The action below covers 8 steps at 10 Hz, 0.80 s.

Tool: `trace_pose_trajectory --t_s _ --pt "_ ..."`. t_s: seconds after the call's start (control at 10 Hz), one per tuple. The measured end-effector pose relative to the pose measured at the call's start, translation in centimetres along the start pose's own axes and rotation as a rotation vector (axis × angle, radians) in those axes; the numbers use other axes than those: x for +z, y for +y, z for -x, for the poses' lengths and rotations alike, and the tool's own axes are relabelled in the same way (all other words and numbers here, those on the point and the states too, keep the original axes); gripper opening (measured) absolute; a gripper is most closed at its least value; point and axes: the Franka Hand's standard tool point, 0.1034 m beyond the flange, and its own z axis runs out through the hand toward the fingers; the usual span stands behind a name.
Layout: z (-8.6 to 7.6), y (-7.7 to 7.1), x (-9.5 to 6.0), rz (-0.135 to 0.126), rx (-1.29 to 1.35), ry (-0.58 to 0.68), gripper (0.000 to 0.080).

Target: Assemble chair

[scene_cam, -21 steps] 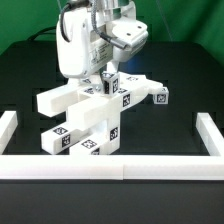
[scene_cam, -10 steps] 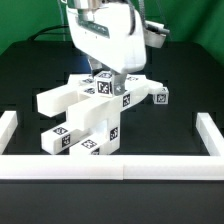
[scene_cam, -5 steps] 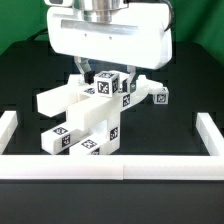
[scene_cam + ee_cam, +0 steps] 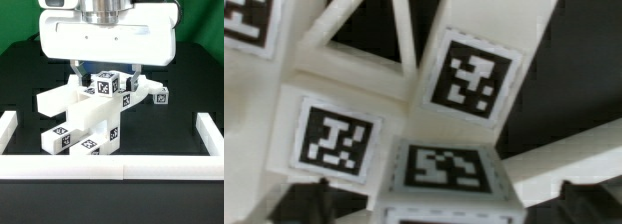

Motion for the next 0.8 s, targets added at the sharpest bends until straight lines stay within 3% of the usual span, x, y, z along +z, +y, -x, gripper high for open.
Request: trace_pose_trajectory --t_s 0.1,0.2,0.3,0.8 --pt "0.0 0.02 0.0 0.0 0.0 0.0 0.0548" --pt "0.0 0.03 0.01 0.0 0.0 0.0 0.0365" --pt "-0.01 0.04 0.02 0.0 0.001 0.0 0.0267" --pt "0.0 0.03 0.04 -0.002 0.176 -0.001 0.0268"
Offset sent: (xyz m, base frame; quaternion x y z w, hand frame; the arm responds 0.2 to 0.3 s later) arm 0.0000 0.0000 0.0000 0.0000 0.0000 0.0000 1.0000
